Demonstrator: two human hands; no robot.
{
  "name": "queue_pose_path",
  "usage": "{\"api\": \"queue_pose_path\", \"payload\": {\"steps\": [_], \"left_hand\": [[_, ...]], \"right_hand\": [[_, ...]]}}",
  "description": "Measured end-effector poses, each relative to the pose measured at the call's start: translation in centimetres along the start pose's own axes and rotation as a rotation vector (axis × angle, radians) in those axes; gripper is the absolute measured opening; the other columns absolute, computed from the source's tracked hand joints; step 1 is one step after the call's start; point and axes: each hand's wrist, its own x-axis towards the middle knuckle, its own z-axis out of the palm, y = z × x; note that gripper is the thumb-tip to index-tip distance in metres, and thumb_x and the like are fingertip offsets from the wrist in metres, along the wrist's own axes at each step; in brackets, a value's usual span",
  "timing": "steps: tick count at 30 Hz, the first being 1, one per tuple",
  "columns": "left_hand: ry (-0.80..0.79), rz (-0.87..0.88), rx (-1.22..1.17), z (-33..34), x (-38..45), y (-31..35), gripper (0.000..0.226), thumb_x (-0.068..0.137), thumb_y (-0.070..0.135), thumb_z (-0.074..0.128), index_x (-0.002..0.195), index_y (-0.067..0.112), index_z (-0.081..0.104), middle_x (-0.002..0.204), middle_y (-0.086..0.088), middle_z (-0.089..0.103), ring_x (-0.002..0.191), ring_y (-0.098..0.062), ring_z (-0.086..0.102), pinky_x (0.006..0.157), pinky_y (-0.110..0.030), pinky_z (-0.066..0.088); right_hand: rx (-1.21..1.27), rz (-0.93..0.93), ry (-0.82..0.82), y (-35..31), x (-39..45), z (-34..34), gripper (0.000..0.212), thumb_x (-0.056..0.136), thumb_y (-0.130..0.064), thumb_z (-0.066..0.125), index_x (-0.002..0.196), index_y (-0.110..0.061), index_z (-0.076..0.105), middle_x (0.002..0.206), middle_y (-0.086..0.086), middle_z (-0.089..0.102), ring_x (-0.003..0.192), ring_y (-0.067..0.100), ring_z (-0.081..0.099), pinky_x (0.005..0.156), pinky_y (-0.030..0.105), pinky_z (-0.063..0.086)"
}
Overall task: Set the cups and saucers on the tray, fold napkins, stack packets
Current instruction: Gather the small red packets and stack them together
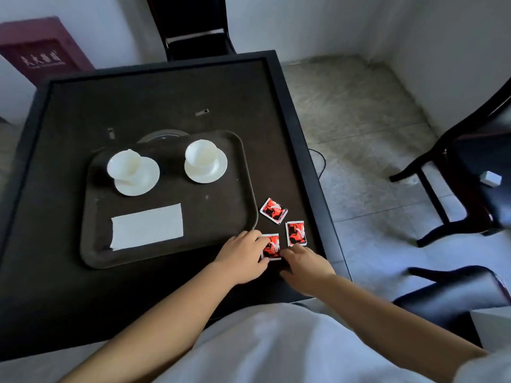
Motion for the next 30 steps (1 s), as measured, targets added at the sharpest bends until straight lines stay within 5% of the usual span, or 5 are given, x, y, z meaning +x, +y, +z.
{"api": "queue_pose_path", "payload": {"steps": [15, 20, 23, 26, 30], "left_hand": [[-0.157, -0.207, -0.102, 1.1, 3.4, 1.2, 0.054, 0.092, 0.019, 0.059, 0.142, 0.022, 0.038, 0.135, -0.007, 0.043, 0.111, -0.035, 0.057, 0.086, -0.043, 0.048], [-0.102, -0.26, -0.364, 1.7, 2.7, 0.4, 0.015, 0.084, 0.02, 0.067, 0.097, 0.015, 0.062, 0.099, -0.004, 0.058, 0.091, -0.026, 0.061, 0.078, -0.037, 0.048], [-0.061, -0.323, -0.611, 1.5, 1.7, 0.2, 0.008, 0.082, 0.016, 0.07, 0.081, 0.02, 0.063, 0.077, 0.003, 0.059, 0.071, -0.013, 0.055, 0.065, -0.029, 0.043], [-0.046, -0.395, -0.834, 1.0, 0.8, -0.1, 0.011, 0.084, 0.015, 0.07, 0.081, 0.023, 0.063, 0.068, 0.004, 0.062, 0.06, -0.008, 0.054, 0.059, -0.025, 0.043], [0.036, -0.54, -1.205, 0.6, -0.4, -0.1, 0.011, 0.088, 0.016, 0.067, 0.097, 0.022, 0.069, 0.072, -0.001, 0.065, 0.06, -0.008, 0.056, 0.054, -0.023, 0.041]], "right_hand": [[0.128, 0.013, -0.083, 1.0, 1.7, -0.4, 0.038, 0.088, -0.043, 0.054, 0.121, -0.027, 0.054, 0.114, 0.002, 0.052, 0.102, 0.027, 0.058, 0.07, 0.032, 0.043], [0.282, 0.073, -0.122, 0.7, 2.7, -0.5, 0.04, 0.087, -0.04, 0.06, 0.122, -0.023, 0.053, 0.114, 0.004, 0.055, 0.099, 0.025, 0.057, 0.076, 0.031, 0.045], [0.407, 0.026, -0.107, 0.1, 3.0, -0.6, 0.016, 0.09, -0.034, 0.061, 0.096, -0.019, 0.061, 0.088, 0.0, 0.06, 0.085, 0.021, 0.057, 0.068, 0.031, 0.043], [0.704, 0.089, -0.049, -0.5, 3.1, -1.1, 0.016, 0.089, -0.029, 0.066, 0.077, -0.022, 0.06, 0.066, -0.007, 0.057, 0.065, 0.011, 0.052, 0.057, 0.025, 0.038], [1.025, 0.123, -0.015, -1.2, 3.0, -2.1, 0.012, 0.087, -0.028, 0.071, 0.083, -0.017, 0.068, 0.062, -0.004, 0.064, 0.059, 0.007, 0.055, 0.057, 0.024, 0.042]]}}
